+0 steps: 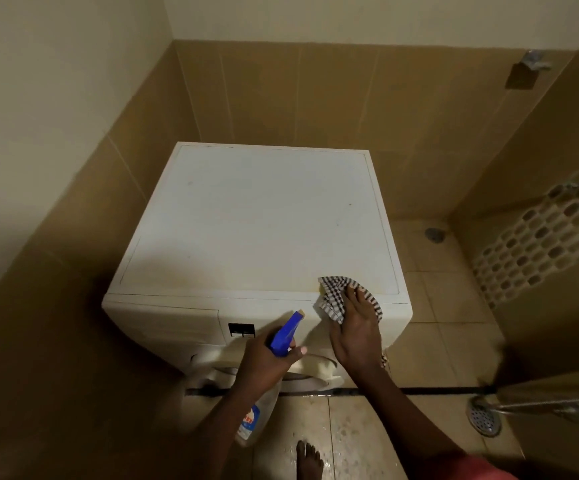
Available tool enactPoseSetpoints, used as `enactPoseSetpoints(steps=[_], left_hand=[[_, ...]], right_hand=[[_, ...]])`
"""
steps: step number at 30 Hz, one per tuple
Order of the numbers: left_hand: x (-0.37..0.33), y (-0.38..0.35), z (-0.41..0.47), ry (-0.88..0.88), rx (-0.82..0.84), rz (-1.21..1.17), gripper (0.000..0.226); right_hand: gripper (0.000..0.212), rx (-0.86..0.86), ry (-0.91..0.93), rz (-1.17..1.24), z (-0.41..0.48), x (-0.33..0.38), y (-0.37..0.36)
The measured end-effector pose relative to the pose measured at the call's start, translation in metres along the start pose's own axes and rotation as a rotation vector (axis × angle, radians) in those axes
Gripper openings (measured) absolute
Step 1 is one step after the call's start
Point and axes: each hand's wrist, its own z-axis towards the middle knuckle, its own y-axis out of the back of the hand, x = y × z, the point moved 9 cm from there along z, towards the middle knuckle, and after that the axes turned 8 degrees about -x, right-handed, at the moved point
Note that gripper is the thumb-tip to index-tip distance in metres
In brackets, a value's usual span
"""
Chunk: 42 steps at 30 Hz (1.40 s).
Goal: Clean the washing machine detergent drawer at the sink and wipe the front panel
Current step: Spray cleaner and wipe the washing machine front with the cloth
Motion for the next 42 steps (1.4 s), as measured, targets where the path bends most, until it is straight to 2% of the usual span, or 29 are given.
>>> enactPoseSetpoints(steps=[4,7,18,23,30,35,39,42], left_hand=[[0.016,0.016,-0.006,0.103,-0.034,-0.016,0.018],[0.025,0.028,-0.009,0.154,-0.070,-0.032,0.019],[0.037,0.063,-0.013,0.207,-0.185,-0.064,0.024],[0.040,0.073,-0.014,0.188,-0.203,-0.076,0.023],[0.060,0.101,-0.015,0.298,-0.327,-0.138,0.024],[0.069,0.115,-0.015,0.342,-0.381,-0.196,0.024],[0.072,0.129,-0.017,0.315,-0.424,-0.211,0.024],[0.072,0.143,-0.018,0.326,-0.462,-0.223,0.031]], right_hand=[[0.059,0.006,0.077,0.082,-0.029,0.026,-0.018],[0.058,0.028,0.092,0.081,-0.016,0.038,-0.027],[0.059,0.119,0.199,0.056,-0.023,0.079,-0.055],[0.067,0.195,0.199,0.018,-0.008,0.102,-0.070],[0.061,0.233,0.335,0.054,-0.029,0.124,-0.082],[0.075,0.348,0.373,-0.033,-0.014,0.154,-0.108],[0.066,0.333,0.385,-0.010,-0.022,0.156,-0.110],[0.061,0.282,0.463,0.037,-0.035,0.154,-0.103]])
